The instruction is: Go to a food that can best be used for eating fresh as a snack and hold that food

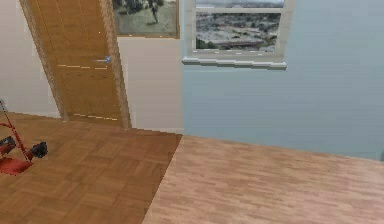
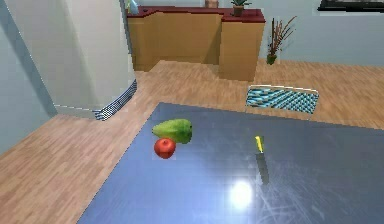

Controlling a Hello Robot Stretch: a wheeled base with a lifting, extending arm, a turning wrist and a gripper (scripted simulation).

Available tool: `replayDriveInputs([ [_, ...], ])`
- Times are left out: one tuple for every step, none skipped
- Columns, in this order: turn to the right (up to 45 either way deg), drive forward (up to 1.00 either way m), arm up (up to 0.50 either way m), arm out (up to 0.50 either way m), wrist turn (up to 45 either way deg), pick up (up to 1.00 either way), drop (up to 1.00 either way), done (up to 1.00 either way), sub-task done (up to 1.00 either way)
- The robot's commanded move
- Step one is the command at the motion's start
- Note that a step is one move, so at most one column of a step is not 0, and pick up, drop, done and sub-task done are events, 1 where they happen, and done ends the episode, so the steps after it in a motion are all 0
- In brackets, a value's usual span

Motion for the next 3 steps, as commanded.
replayDriveInputs([
  [0.0,0.00,0.50,0.00,0.0,0.00,0.00,0.00,0.00],
  [0.0,0.00,0.32,0.00,0.0,0.00,0.00,0.00,0.00],
  [0.0,0.00,0.00,0.40,0.0,0.00,0.00,0.00,0.00],
])
